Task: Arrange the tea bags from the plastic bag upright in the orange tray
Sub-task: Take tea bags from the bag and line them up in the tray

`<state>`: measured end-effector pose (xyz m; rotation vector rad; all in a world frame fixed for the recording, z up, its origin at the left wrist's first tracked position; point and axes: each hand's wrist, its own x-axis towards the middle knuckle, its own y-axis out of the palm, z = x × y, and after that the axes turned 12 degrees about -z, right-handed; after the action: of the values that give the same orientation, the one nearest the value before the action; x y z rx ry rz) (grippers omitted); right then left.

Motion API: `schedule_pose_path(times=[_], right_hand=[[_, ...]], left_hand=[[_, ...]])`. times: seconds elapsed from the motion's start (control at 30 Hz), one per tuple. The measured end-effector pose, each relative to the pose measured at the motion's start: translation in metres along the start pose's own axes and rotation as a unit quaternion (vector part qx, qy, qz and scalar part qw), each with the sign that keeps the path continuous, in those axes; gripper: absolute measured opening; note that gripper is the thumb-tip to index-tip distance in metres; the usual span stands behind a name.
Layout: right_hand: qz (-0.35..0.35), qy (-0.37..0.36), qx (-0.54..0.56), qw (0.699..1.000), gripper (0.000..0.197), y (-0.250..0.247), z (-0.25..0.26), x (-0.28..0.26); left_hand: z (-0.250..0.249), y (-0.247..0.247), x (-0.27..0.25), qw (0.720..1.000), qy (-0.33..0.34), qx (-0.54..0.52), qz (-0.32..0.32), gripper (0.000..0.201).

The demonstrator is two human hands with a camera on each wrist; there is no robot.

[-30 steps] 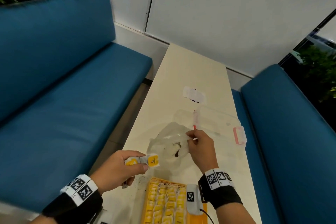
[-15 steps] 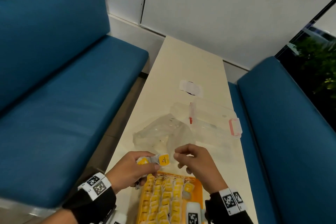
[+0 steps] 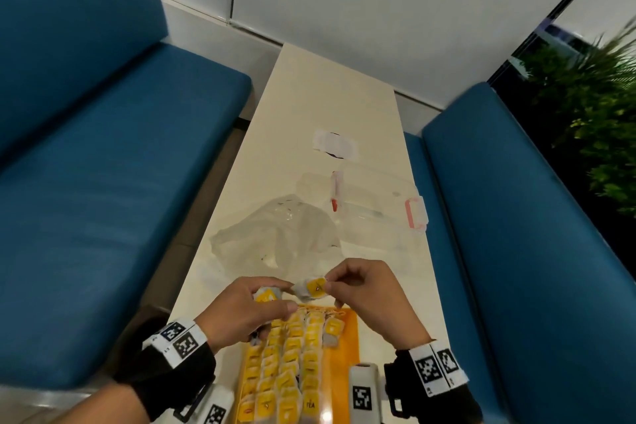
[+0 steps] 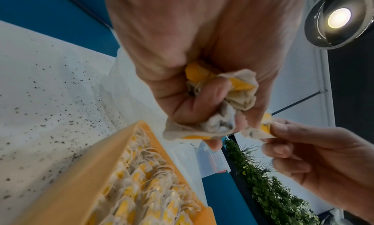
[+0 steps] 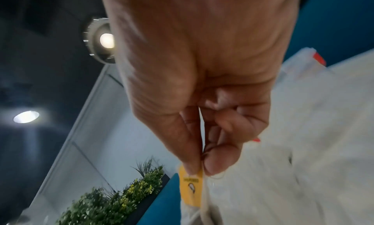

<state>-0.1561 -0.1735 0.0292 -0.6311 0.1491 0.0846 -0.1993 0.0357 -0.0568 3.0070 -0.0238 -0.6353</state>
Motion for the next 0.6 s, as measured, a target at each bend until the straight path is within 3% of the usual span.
schedule_pose_path(times=[0.1, 0.2, 0.37, 0.6], right_hand=[[-0.035, -0.065, -0.089, 0.993, 0.010, -0.011, -0.005, -0.002], [0.028, -0.139, -0.269, 0.953, 0.012, -0.006, -0.028, -0.005], [0.053, -0.110, -0.344, 0.931, 0.017, -0.012, -0.067, -0.008], [0.232, -0.085, -0.416, 0.875, 0.021, 0.000, -0.089, -0.015]], left_hand=[[0.008, -0.006, -0.001, 1.000, -0.009, 0.012, -0.008, 0.018], [0.017, -0.011, -0.003, 0.999, -0.016, 0.029, -0.026, 0.015], [0.031, -0.020, -0.002, 0.996, -0.013, 0.081, -0.046, 0.008], [0.050, -0.026, 0.000, 0.987, -0.030, 0.147, -0.054, 0.011]])
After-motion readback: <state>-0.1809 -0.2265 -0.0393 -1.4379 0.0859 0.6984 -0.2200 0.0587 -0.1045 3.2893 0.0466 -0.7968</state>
